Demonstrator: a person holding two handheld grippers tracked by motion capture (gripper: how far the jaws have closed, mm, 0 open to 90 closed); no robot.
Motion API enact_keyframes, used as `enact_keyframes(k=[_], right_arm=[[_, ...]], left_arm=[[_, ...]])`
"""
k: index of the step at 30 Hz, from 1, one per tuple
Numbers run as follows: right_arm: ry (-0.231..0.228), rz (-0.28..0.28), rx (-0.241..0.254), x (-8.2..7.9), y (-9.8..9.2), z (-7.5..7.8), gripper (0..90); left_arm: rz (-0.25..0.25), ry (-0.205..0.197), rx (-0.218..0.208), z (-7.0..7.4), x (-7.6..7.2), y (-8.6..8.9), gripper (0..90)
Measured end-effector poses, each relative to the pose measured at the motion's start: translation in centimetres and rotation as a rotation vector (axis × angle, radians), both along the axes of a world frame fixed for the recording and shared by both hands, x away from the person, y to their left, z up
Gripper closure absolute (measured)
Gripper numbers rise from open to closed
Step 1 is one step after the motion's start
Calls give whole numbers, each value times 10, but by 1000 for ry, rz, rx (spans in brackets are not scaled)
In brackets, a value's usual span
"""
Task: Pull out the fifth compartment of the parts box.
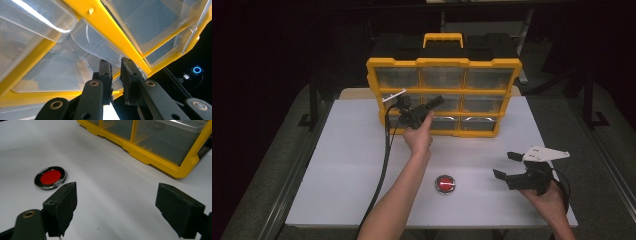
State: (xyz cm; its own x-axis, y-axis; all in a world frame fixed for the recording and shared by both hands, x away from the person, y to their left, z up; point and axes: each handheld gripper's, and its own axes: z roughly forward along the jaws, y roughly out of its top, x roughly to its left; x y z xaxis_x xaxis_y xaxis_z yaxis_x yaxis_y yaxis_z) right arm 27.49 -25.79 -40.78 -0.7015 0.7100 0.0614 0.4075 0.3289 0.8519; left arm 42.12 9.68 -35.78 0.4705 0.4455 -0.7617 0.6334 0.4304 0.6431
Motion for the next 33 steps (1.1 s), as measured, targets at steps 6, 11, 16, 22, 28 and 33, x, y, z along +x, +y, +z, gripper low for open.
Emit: enact_keyframes(k=[6, 11, 16, 22, 28, 33], right_arm=[[4, -6, 1, 0, -2, -1, 166], [9, -11, 4, 0, -3, -2, 165], [6, -6, -2, -1, -4, -2, 164], [3, -14, 4, -1, -6, -1, 163], [10, -13, -6, -2, -6, -2, 163], [11, -11, -4, -1, -4, -3, 163]], left_arm=[[-9, 21, -30, -2, -4, 1, 794], [-16, 33, -48, -1, -8, 1, 790], [-20, 41, -59, -1, -12, 1, 792], [-33, 40, -52, 1, -19, 4, 793], [-48, 39, -44, 1, -27, 5, 795], [-62, 33, -45, 2, -34, 6, 798]])
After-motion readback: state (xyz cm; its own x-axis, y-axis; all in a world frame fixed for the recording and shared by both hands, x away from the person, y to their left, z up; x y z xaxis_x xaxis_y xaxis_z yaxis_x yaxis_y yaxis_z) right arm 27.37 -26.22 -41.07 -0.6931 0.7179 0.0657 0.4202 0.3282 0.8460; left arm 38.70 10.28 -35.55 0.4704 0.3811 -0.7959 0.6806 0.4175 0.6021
